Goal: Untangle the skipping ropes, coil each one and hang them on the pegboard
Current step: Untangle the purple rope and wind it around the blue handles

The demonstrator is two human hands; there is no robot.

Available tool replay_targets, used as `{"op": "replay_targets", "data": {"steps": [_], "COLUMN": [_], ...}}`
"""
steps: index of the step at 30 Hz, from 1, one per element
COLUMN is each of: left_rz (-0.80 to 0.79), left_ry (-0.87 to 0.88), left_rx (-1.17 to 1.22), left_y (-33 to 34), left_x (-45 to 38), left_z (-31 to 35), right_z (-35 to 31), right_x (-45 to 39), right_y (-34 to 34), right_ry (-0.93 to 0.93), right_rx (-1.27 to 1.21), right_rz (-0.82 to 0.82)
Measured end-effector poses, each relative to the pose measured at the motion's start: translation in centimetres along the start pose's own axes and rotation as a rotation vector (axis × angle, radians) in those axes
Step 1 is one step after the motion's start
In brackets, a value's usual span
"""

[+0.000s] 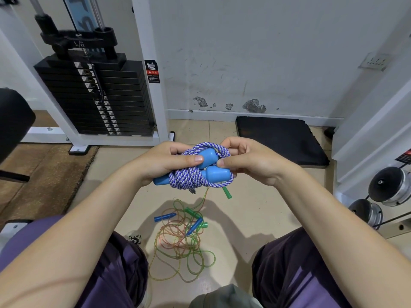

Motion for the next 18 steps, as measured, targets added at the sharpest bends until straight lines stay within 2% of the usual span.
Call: {"op": "replay_targets", "data": {"steps": [6,12,18], "left_rz": [0.028,-0.001,0.011], "left_ry": [0.014,0.031,0.055], "left_rx": [0.045,0.125,0.157], "left_y": [-0.22,-0.08,-0.14], "left_x": [-0.09,-0.24,-0.42], "left_z": [-0.06,-0.30,-0.26], "right_z": [0.33,0.32,0.38], "right_x": [-0.34,-0.21,0.04], "right_y": [0.11,0.04,0.05], "right_ry": [0.019,0.079,0.052], "right_rx": [-0.198,-0.142,-0.216], "right_rz": [-0.015,-0.054,-0.149]}}
Point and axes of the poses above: each hand's wrist, its own x-axis away from the middle knuckle, its own y-axis out of the palm, z = x × y, the point moved 3 cm from there along -x, towards the middle knuckle, and after that the axes turned 9 degrees about -y, right-handed, at the moved point
